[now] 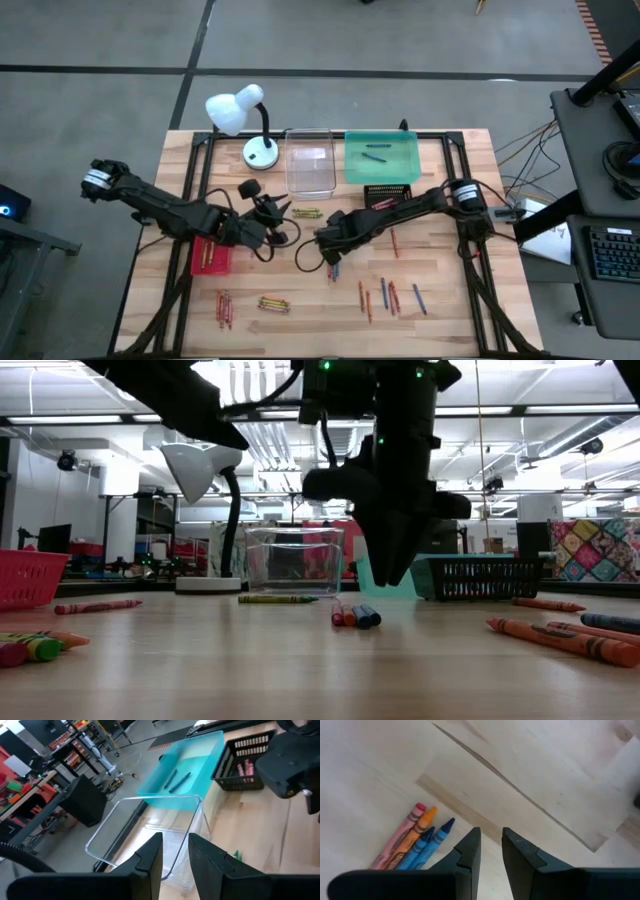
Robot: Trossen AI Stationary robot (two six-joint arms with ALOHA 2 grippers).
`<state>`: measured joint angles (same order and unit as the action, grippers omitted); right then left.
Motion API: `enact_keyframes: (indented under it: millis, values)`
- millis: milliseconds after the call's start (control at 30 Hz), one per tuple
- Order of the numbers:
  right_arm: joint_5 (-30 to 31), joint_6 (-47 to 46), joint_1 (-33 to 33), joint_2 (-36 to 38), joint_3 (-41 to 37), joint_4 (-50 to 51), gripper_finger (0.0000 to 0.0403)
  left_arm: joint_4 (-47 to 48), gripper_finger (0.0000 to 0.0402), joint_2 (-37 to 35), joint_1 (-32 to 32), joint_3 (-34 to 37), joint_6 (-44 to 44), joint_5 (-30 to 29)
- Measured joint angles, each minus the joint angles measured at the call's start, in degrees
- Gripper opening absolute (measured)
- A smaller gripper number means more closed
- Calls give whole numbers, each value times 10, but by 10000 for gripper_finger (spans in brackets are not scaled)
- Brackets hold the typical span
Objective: Sort crayons
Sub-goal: Put the blue crayon into the blue bin
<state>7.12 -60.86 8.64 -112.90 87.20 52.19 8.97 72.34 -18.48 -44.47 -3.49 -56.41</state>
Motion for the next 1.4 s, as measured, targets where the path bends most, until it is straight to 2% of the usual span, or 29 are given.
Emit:
enact_keyframes:
  millis: [233, 400, 600, 767, 1000, 1400]
  values:
    - [-13, -44, 17, 7, 3, -25, 68, -4, 76, -27, -1, 0, -20, 2]
    - [-26, -86, 41, 6, 4, -35, 68, -5, 76, -32, -11, 0, -37, 45]
    - [-26, -91, 46, 5, 4, -36, 68, -20, 76, -36, -45, 1, -21, 80]
    - [-29, -98, 62, 4, 4, -37, 68, -37, 76, -60, -103, 1, -16, 116]
    - [26, -116, 62, 3, 0, -50, 68, -36, 76, -71, -140, 2, -19, 103]
    - [23, -113, 65, -15, -5, -88, 68, -67, 76, -74, -140, 2, 14, 97]
